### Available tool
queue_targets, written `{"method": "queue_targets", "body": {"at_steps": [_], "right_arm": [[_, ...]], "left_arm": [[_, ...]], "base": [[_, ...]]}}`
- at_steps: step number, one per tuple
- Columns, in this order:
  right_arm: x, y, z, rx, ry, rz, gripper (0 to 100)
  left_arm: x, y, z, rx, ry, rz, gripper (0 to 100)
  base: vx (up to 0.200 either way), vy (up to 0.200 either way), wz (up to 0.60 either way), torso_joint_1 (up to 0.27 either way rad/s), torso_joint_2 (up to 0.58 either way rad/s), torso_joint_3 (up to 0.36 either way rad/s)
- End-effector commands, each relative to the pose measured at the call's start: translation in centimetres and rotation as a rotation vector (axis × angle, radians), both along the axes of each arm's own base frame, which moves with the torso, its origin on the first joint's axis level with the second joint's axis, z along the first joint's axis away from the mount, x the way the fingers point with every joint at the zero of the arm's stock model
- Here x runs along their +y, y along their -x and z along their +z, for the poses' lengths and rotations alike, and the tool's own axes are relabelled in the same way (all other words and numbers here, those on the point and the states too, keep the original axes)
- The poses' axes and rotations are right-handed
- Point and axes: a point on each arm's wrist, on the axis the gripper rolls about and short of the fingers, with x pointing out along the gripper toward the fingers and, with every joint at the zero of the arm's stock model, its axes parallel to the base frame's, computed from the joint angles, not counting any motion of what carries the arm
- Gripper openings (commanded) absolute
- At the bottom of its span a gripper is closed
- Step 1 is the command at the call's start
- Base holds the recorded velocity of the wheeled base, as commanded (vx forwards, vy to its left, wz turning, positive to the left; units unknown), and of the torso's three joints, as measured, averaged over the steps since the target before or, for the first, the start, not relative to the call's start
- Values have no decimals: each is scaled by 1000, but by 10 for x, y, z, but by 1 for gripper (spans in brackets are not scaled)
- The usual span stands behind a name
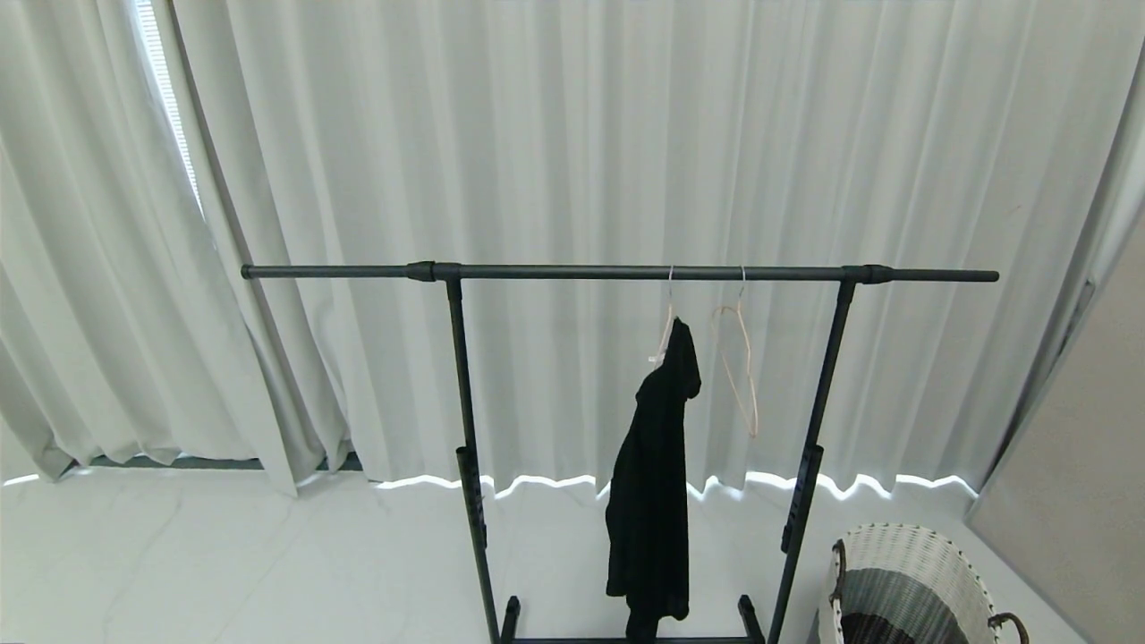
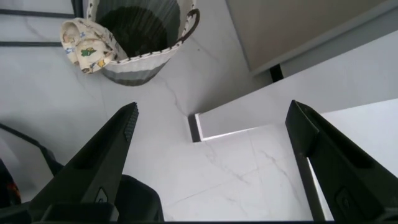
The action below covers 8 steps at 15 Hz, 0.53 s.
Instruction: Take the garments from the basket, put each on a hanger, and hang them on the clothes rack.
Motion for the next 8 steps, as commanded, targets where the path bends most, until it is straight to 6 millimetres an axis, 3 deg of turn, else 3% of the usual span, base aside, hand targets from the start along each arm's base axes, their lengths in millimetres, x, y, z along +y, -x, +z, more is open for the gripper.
{"method": "queue_targets", "body": {"at_steps": [1,8], "right_arm": [[0,-1,-1,18,0,1,100],[0,-4,-2,49,0,3,100]], "left_arm": [[0,0,0,-4,1,-3,100],[0,0,0,6,3,-4,100]], "base": [[0,0,0,-119,237,115],[0,0,0,-254,518,256]]}}
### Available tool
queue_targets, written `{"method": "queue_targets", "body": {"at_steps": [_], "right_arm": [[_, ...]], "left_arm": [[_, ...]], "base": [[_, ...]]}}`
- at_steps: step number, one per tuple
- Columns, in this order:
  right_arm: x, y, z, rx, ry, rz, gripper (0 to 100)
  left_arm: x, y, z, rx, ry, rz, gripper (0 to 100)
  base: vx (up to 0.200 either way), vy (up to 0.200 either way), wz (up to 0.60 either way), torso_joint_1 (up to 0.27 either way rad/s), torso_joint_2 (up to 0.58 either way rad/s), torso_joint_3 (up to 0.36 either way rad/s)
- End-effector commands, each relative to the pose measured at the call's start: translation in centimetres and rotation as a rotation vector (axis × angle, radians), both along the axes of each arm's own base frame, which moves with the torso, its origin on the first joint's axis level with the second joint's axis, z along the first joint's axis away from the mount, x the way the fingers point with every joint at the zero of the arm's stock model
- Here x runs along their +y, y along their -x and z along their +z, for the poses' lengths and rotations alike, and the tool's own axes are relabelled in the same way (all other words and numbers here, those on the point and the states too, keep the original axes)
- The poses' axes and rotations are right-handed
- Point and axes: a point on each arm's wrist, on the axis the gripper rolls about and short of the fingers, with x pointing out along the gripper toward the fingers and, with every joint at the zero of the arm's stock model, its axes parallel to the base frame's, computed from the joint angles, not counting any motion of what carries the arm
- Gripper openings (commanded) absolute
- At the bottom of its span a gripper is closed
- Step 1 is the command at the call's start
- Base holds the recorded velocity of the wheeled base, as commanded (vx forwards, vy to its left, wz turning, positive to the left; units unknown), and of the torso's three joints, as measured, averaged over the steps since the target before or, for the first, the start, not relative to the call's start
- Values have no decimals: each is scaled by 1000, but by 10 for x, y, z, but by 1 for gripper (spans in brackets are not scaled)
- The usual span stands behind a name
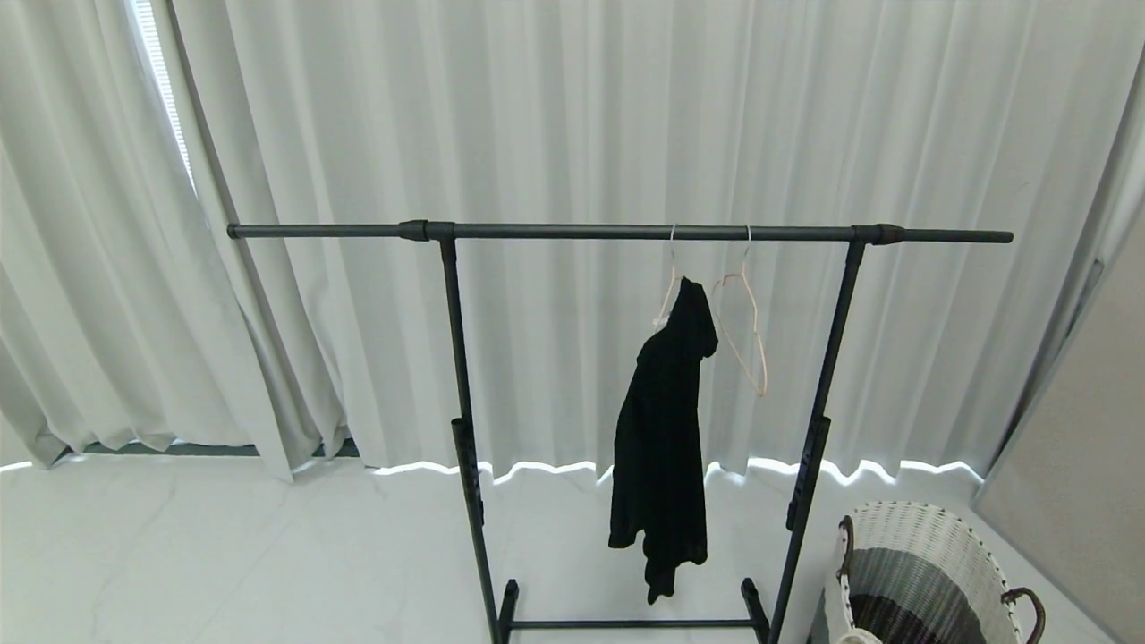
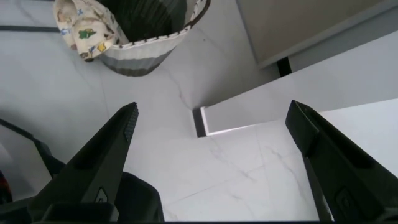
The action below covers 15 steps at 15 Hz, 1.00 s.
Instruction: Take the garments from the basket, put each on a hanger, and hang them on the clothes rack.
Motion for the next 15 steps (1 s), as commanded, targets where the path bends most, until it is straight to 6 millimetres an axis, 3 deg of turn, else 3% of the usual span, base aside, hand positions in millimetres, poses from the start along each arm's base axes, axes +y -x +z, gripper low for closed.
{"method": "queue_targets", "body": {"at_steps": [1,12,15], "right_arm": [[0,-3,-1,32,0,2,100],[0,-3,-1,30,-1,3,100],[0,-2,-1,27,0,1,100]], "left_arm": [[0,-1,0,6,-1,0,100],[0,-2,-1,31,-2,-4,100],[0,-1,-1,17,-1,-4,100]], "base": [[0,0,0,-261,535,271],[0,0,0,-249,508,259],[0,0,0,-136,286,150]]}}
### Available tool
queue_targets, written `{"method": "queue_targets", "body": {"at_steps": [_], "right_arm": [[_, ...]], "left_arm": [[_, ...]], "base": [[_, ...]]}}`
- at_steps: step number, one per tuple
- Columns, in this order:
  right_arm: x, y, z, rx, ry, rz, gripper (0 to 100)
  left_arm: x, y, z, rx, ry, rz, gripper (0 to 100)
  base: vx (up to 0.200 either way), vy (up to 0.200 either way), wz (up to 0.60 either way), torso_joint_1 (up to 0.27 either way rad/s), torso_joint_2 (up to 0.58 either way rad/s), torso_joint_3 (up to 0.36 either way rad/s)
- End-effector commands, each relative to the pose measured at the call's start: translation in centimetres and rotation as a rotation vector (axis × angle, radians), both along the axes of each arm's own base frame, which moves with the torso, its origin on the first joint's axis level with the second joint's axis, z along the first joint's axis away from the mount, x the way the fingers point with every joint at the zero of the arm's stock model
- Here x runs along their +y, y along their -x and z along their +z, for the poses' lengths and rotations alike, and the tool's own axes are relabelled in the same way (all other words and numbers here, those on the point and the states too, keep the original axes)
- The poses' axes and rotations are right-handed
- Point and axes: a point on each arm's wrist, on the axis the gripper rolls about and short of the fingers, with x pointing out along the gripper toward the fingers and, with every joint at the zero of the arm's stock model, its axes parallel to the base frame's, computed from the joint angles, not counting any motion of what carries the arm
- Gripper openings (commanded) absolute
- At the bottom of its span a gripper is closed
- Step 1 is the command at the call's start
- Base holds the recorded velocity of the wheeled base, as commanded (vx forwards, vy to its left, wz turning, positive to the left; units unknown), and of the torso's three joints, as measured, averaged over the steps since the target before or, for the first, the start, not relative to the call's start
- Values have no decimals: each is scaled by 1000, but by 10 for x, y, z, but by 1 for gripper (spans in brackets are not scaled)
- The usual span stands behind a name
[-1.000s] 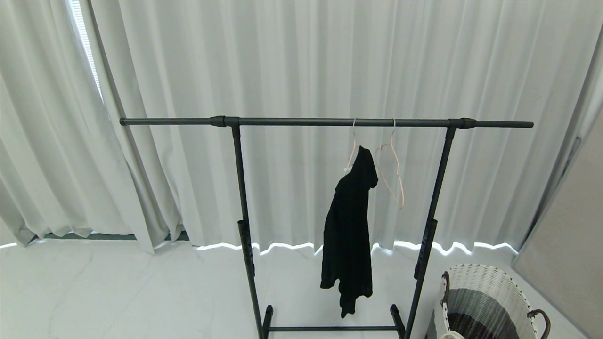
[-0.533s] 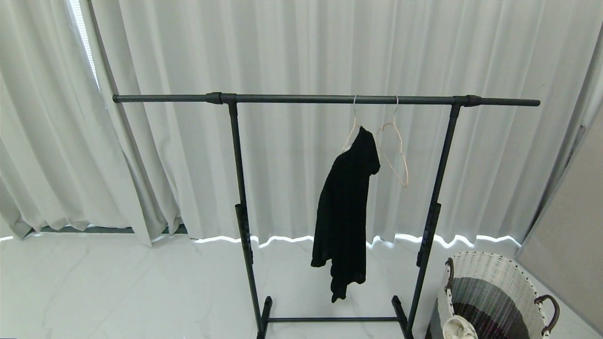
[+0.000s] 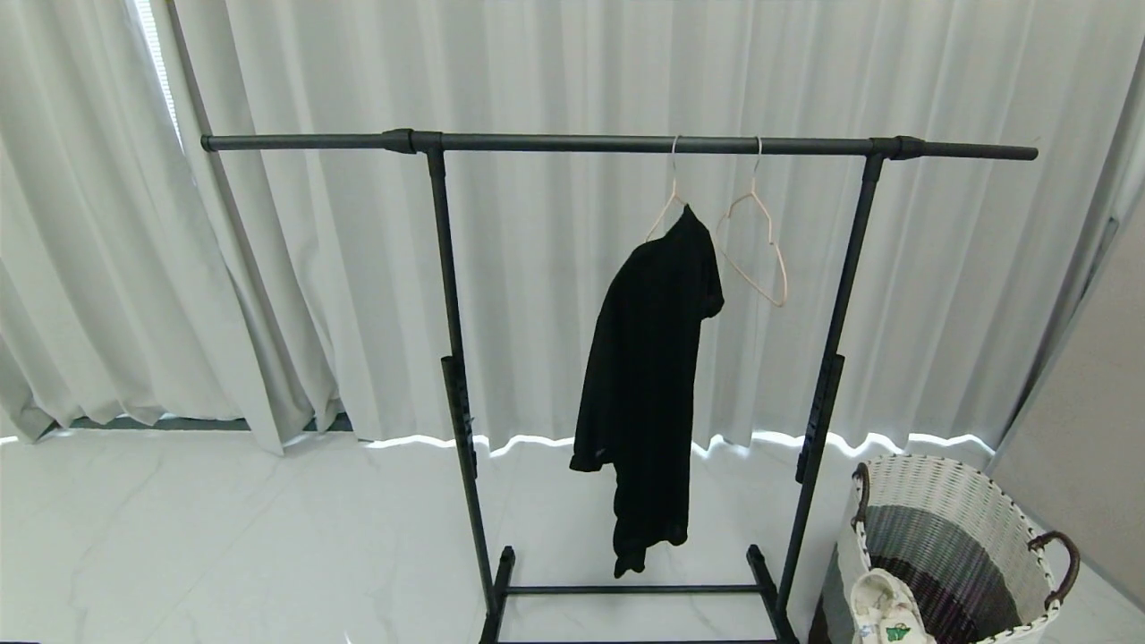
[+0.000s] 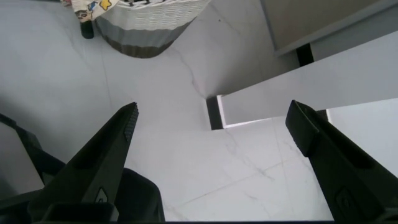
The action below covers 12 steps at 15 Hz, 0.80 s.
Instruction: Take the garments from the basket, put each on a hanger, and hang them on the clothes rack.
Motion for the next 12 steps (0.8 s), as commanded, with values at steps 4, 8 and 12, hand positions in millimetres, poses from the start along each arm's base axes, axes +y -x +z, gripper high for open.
{"method": "queue_targets", "body": {"at_steps": [4,8,12], "right_arm": [[0,1,0,-9,0,0,100],[0,2,1,-22,1,1,100],[0,2,1,-26,2,2,100]], "left_arm": [[0,3,1,-37,3,1,100],[0,4,2,-61,23,18,100],[0,7,3,-107,43,22,100]], "base": [[0,-150,0,-23,39,24],[0,-200,0,-2,8,7],[100,-100,0,2,5,2]]}}
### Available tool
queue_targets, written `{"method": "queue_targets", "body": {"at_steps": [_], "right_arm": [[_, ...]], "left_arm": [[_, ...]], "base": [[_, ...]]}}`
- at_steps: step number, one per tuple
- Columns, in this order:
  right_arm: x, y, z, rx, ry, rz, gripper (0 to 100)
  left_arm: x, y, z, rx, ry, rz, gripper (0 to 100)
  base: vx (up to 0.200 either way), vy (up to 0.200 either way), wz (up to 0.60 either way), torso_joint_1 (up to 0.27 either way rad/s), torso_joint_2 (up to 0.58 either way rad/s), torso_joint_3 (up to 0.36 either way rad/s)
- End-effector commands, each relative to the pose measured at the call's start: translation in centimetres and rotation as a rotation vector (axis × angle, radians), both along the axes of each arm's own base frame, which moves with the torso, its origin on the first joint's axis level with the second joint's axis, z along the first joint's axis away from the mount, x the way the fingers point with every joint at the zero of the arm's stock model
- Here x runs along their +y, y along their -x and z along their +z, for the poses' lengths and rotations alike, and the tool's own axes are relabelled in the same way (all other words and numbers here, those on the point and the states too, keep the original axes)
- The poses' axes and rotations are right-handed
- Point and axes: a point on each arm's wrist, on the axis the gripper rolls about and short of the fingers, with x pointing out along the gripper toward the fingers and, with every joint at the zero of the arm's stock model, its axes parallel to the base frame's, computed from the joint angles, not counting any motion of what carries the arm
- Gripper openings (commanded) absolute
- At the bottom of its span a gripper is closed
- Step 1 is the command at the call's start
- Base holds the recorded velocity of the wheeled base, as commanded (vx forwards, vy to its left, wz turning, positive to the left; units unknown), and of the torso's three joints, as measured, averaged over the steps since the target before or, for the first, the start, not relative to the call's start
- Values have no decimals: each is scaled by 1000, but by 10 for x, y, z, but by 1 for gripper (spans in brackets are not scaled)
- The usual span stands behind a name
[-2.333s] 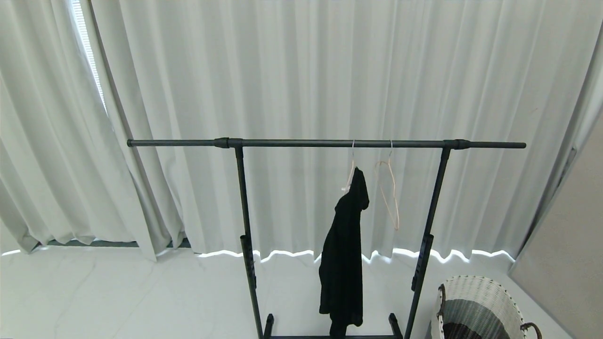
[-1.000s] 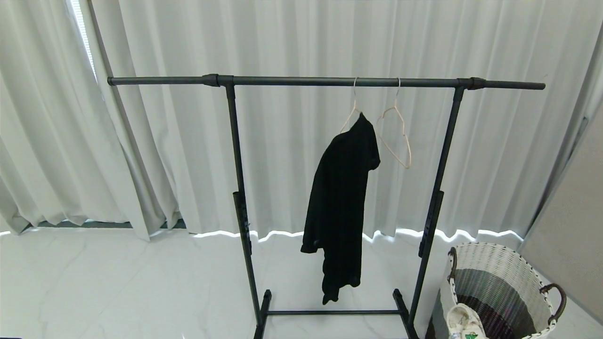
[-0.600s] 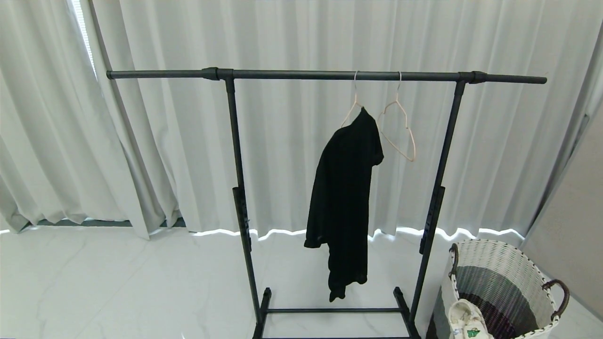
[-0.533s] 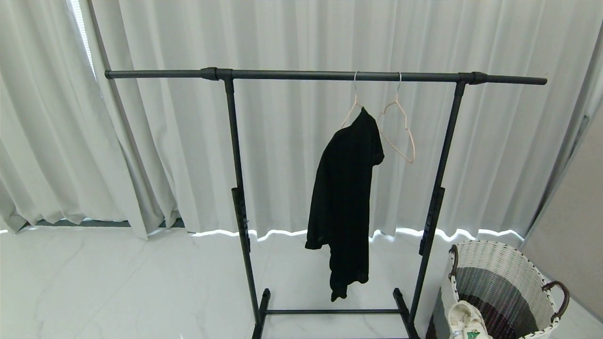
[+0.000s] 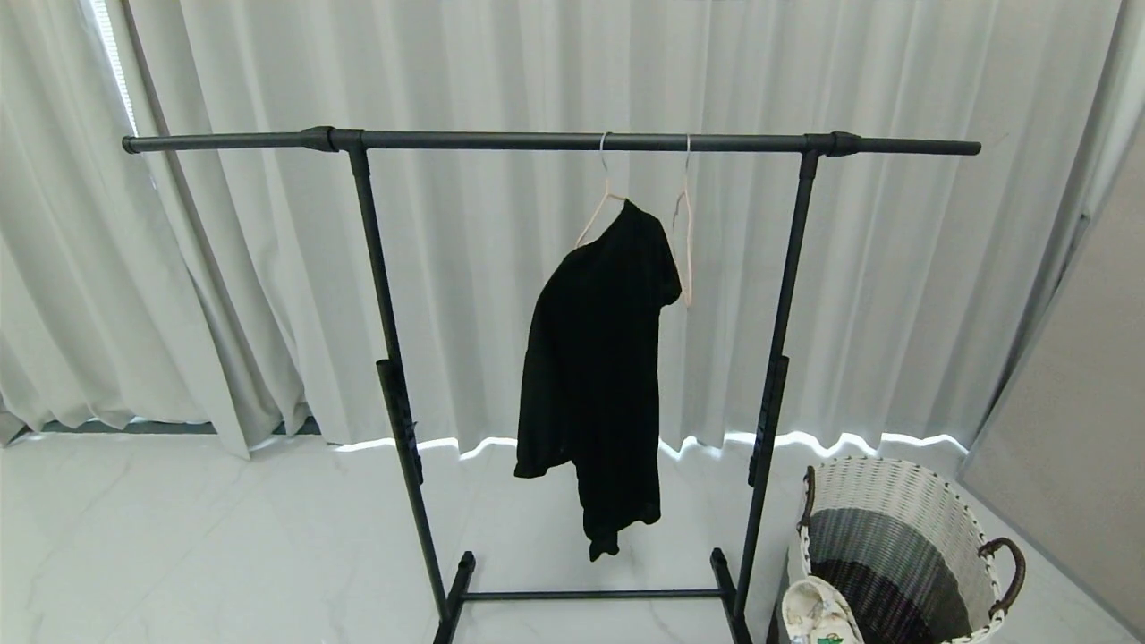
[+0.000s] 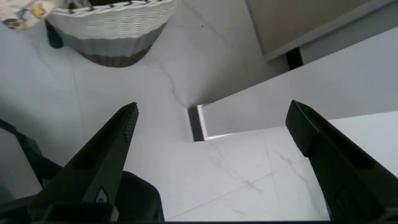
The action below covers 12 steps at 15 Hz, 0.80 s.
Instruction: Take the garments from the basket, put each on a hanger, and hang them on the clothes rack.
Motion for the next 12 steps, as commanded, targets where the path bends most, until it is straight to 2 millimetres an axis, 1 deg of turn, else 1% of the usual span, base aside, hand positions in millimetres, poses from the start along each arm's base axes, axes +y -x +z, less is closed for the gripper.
{"method": "queue_targets", "body": {"at_steps": [1,4,12], "right_arm": [[0,0,0,0,0,1,100],[0,0,0,0,1,4,100],[0,-1,-1,14,0,9,100]], "left_arm": [[0,2,1,-29,7,-8,100],[-1,3,1,-35,22,-26,100],[-1,2,1,-32,27,-22,100]], "base": [[0,0,0,0,0,0],[0,0,0,0,0,0],[200,0,0,4,2,1]]}}
